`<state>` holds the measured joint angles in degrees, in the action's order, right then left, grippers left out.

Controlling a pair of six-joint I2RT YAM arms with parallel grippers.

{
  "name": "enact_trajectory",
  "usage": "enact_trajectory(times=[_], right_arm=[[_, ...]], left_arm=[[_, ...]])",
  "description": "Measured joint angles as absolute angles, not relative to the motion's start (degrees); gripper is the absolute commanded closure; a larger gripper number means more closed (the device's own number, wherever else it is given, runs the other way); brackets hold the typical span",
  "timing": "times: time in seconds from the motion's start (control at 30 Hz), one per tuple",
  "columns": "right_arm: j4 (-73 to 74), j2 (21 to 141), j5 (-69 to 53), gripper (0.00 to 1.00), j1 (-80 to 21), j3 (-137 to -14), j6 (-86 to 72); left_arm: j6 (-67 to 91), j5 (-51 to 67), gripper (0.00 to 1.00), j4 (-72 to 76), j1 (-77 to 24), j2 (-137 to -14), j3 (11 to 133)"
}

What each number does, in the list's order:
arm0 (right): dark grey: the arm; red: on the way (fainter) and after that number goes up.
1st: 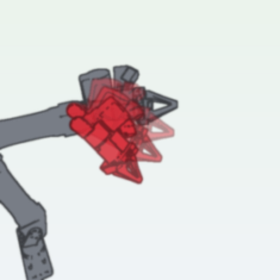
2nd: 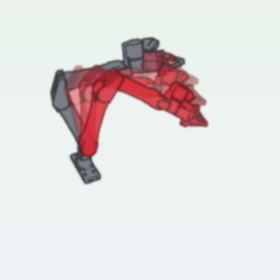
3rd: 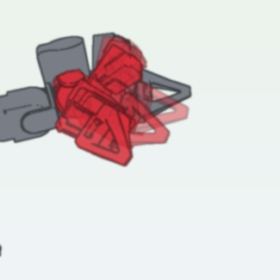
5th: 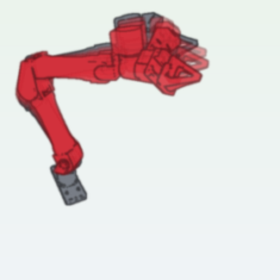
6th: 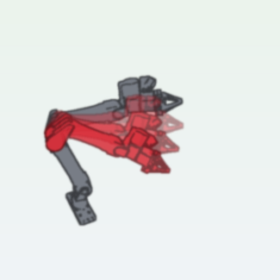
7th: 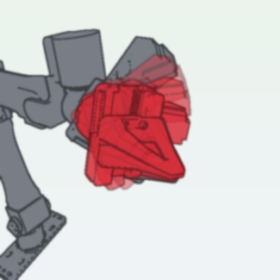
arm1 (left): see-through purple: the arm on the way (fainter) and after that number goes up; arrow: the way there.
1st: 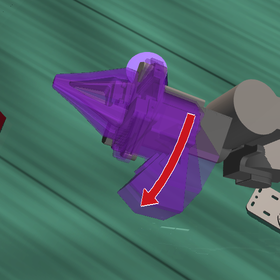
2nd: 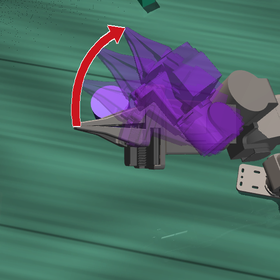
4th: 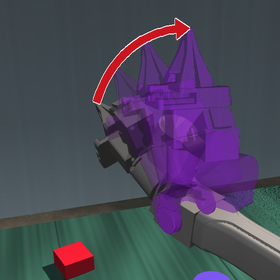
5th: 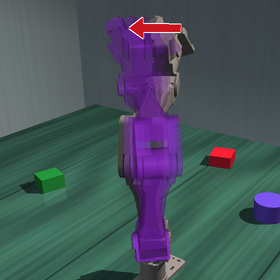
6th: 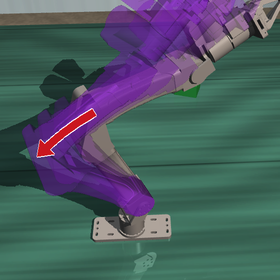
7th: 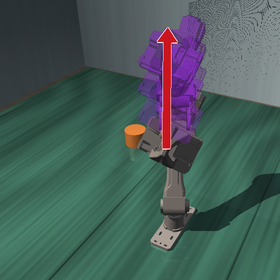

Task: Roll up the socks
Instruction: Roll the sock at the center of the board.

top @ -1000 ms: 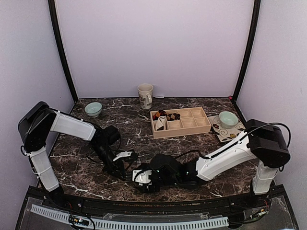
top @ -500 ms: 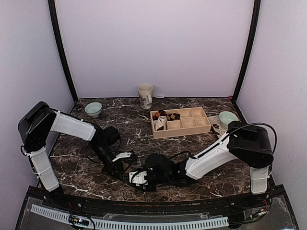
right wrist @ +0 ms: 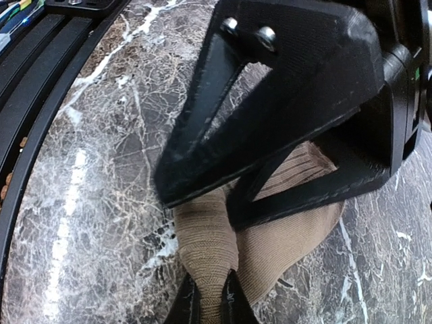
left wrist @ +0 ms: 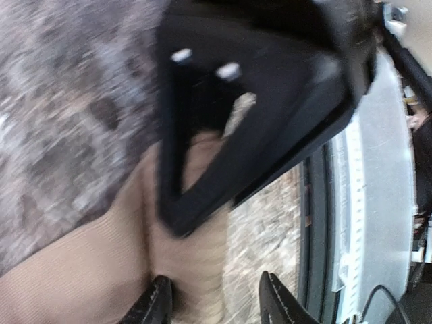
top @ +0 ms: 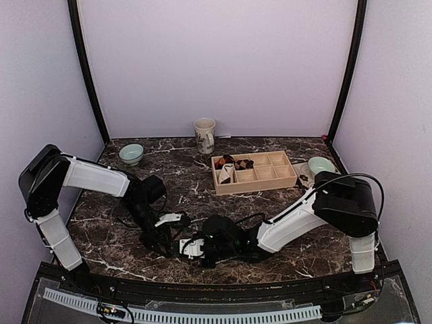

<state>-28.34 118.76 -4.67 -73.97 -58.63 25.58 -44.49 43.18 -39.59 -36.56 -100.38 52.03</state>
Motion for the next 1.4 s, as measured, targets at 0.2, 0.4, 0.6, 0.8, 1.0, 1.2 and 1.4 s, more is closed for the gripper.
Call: enact_trajectory(times=[0.2, 0.4, 0.6, 0.8, 1.0, 1.2, 1.4], right_arm=[[-29.12, 119.07, -2.83, 1.00, -74.00, -58.63, 24.29], [-29.17, 119.07, -0.95, 1.00, -74.43, -58.61, 23.20], [-29.08, 119.07, 1.96, 1.00, -75.11, -58.61, 22.57], [-29.06, 119.04, 5.52, 1.00, -76.18, -58.33, 21.78], [-28.97, 118.98, 9.91, 1.00, -78.02, -58.08, 22.48], [-26.37, 119.15, 11.86, 1.00, -79.31, -59.72, 25.50], [-24.10, 121.30, 11.38, 1.00, -79.66, -63.75, 28.86]], left_arm=[[-43.09, 34.98, 0.55, -40.21, -31.14, -97.54, 51.55], [-41.65, 30.15, 0.60, -40.29, -26.98, -97.43, 52.99], [-40.03, 29.15, 0.62, -40.47, -26.89, -100.77, 57.25], [-39.75, 29.12, 0.63, -41.50, -26.89, -102.54, 59.13], [-39.33, 29.21, 0.64, -42.30, -27.29, -103.53, 60.16], [-38.79, 29.28, 0.65, -42.09, -29.54, -105.12, 62.15], [-38.76, 29.32, 0.66, -41.39, -30.50, -105.30, 62.33]])
